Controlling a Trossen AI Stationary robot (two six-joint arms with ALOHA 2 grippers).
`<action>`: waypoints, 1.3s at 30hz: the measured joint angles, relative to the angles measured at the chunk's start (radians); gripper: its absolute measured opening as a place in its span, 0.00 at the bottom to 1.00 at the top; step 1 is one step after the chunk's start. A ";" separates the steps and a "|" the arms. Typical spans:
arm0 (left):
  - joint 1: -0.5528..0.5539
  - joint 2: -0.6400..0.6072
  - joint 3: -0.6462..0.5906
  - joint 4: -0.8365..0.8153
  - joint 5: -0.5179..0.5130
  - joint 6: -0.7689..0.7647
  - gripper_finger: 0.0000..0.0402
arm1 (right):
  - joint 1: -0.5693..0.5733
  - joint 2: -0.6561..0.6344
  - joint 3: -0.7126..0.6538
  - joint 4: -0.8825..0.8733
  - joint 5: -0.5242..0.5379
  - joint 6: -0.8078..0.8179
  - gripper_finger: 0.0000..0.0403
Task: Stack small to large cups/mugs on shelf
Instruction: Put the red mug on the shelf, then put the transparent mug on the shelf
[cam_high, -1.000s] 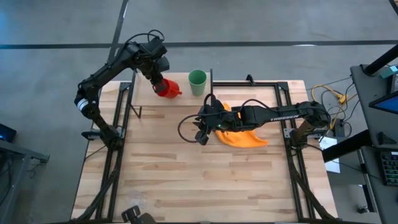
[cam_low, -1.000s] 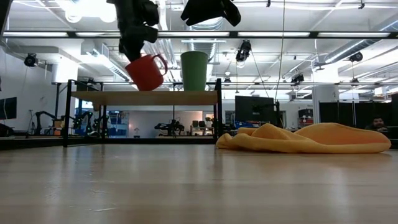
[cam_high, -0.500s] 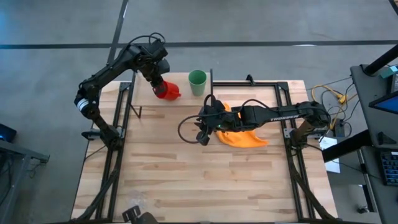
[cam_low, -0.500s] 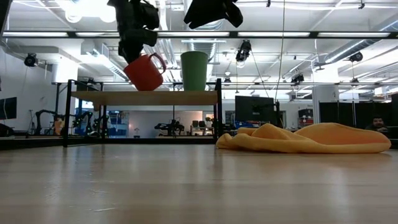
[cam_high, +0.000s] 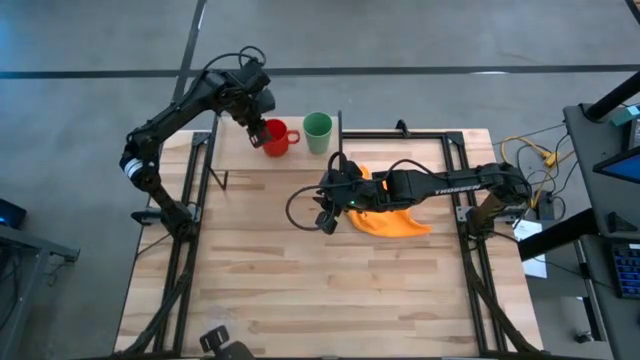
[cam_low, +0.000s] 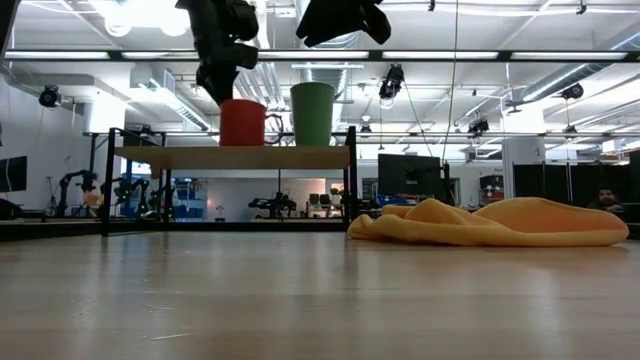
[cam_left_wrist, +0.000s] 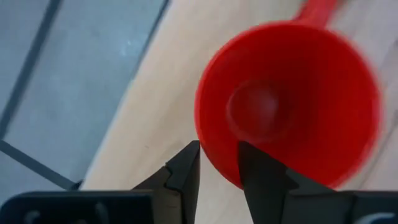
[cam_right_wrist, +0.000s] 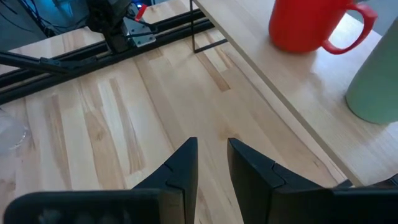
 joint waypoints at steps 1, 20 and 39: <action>0.000 0.000 0.007 0.008 -0.002 0.000 0.23 | 0.000 0.000 0.000 0.000 0.000 0.000 0.20; -0.093 -0.228 0.050 -0.252 0.282 -0.370 0.23 | -0.002 0.000 0.000 -0.004 0.002 -0.054 0.20; -0.857 -0.504 -0.246 -0.260 0.314 -0.907 0.23 | -0.013 0.000 0.000 -0.186 0.002 -0.116 0.20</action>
